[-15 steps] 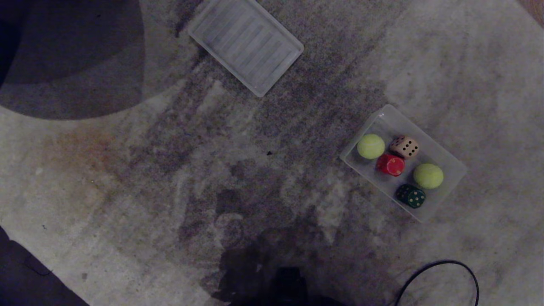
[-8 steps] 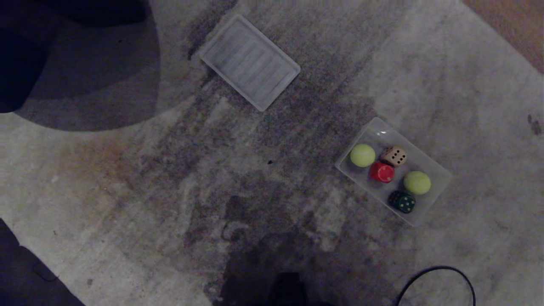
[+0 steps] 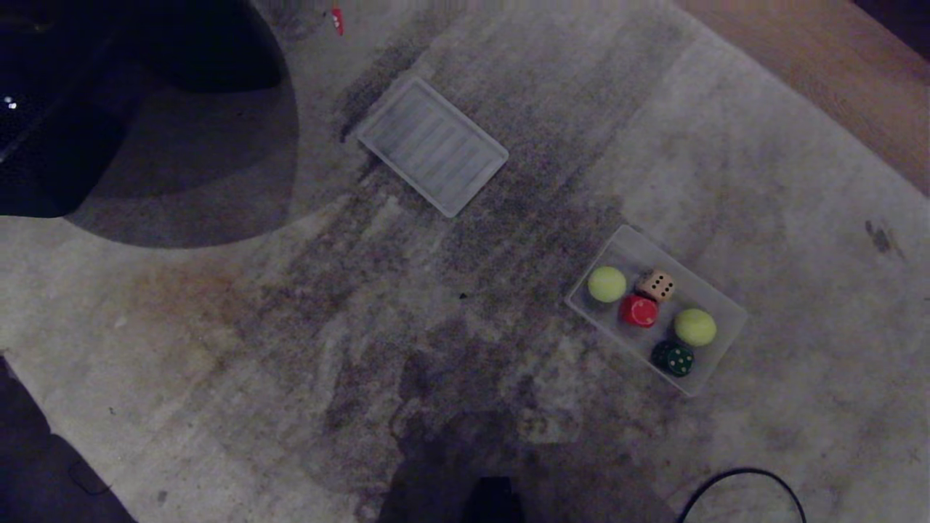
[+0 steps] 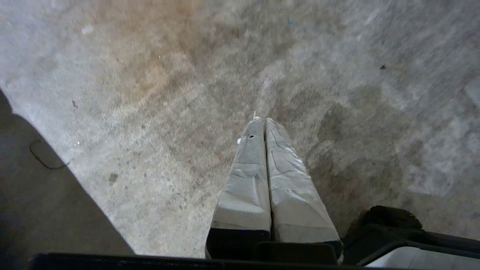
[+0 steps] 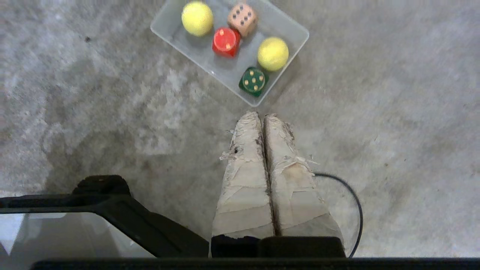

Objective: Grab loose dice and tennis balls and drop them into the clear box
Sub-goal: Pick up toys out of the box

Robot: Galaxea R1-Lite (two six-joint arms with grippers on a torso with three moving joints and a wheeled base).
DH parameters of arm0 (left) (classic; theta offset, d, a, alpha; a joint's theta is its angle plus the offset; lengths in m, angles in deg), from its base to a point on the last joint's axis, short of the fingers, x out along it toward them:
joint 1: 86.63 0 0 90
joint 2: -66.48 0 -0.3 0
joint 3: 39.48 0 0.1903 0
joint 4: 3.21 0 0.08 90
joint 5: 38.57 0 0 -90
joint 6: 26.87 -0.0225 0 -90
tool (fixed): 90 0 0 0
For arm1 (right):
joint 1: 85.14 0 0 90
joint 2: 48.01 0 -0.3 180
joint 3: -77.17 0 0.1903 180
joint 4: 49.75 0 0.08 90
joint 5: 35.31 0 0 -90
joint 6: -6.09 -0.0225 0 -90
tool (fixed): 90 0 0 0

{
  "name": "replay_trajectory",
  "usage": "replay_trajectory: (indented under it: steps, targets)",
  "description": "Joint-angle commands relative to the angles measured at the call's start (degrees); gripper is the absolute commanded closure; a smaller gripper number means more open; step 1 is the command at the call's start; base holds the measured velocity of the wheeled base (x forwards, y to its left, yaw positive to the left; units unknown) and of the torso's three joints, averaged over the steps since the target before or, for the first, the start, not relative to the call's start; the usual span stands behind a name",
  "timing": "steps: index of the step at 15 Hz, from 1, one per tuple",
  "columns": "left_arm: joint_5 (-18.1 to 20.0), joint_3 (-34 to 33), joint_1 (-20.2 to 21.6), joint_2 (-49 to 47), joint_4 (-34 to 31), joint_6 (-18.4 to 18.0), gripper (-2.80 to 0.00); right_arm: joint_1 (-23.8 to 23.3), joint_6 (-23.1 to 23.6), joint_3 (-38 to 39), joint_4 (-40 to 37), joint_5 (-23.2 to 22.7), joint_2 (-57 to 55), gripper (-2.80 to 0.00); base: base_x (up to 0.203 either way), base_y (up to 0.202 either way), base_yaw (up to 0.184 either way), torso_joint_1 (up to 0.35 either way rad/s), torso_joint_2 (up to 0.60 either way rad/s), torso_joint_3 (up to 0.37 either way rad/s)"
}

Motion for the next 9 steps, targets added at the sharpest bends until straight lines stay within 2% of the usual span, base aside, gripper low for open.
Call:
replay_trajectory:
  steps: [1, 9]
  targets:
    - [-0.05, -0.06, 0.00, -0.06, 0.04, 0.05, 0.00, 0.02, 0.32, 0.62, 0.09, -0.07, -0.11, 0.00, 0.000, 0.000, 0.000, 0.002, 0.00, 0.212]
    - [-0.05, -0.09, 0.00, -0.06, 0.04, 0.05, 0.00, 0.02, 0.15, 0.62, 0.05, -0.07, -0.11, 0.00, 0.000, 0.000, 0.000, 0.004, 0.00, 0.200]
